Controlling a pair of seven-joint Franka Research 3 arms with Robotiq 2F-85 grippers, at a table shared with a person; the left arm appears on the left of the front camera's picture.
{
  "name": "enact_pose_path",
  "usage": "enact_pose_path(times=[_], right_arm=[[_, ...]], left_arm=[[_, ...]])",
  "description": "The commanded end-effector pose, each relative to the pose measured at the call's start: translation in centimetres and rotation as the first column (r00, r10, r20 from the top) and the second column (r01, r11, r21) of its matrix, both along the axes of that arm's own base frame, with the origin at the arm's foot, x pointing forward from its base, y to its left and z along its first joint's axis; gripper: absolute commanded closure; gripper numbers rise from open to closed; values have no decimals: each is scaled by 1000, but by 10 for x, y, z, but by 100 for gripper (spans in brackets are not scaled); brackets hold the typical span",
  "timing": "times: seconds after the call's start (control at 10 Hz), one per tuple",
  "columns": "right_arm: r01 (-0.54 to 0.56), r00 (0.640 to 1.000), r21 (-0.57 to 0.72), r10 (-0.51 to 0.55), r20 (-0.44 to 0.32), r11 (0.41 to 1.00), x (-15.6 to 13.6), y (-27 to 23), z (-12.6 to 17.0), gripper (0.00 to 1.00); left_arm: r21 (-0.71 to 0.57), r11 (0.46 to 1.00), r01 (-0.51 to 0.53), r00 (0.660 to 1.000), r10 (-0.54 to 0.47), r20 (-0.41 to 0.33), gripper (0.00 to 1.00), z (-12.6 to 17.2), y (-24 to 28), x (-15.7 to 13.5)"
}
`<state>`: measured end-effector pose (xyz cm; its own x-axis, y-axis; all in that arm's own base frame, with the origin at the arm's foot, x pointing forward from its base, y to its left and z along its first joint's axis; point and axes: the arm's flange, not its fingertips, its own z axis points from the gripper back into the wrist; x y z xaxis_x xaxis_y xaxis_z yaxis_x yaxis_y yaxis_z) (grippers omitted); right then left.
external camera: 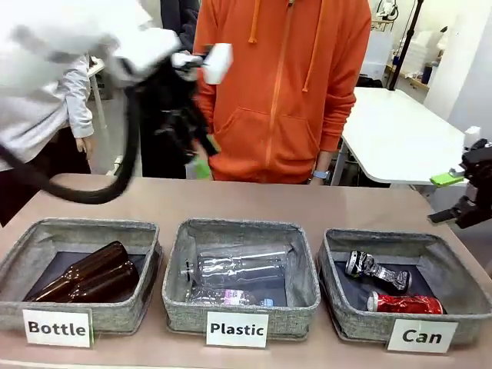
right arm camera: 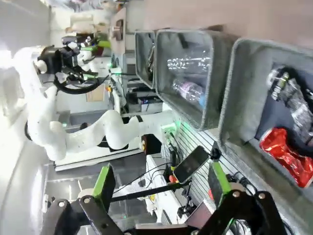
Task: Sort the can waste into the basket.
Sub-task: Pick up the can waste from the table and place it in the right Fabric basket.
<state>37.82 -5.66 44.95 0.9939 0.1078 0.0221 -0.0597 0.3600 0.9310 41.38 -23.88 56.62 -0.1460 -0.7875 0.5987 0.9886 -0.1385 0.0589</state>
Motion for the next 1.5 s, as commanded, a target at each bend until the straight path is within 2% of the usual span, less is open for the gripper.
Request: enact_pose_path(times=[0.0,0.1,0.2,0.3,0.4,0.5,0.6,0.7,0.8,0.9,1.4], right_arm=[[-3,1000,116,0,22,993,9,14,-2,0],[-23,998,148,15,54,989,14,33,-8,0],[-72,996,190,60,69,979,17,49,-15,0],[-94,994,229,77,81,969,23,64,-21,0],[-106,992,281,82,97,954,29,76,-26,0],[-114,989,303,78,126,946,36,82,-28,0],[-97,988,315,53,145,944,40,87,-30,0],[-58,984,330,-1,176,942,47,82,-31,0],[-10,984,357,-54,167,934,49,77,-31,0],[-85,991,308,47,128,948,38,86,-34,0],[-85,991,308,47,128,948,38,86,-34,0]], left_arm=[[-141,988,-63,983,37,-181,24,-7,70,-9],[-208,970,-126,925,38,-379,24,-12,115,0],[-248,944,-216,833,46,-551,24,-21,152,10],[-286,910,-300,699,5,-715,24,-33,182,16],[-363,871,-332,585,-112,-803,24,-45,207,15],[-449,806,-386,546,-193,-815,24,-59,227,14],[-492,711,-503,530,-196,-825,24,-71,249,12],[-461,630,-625,489,-145,-860,24,-85,265,18],[-385,615,-688,463,-37,-886,24,-95,278,16],[-466,775,-426,557,-182,-811,24,-90,267,13],[-466,775,-426,557,-182,-811,24,-90,267,13]])
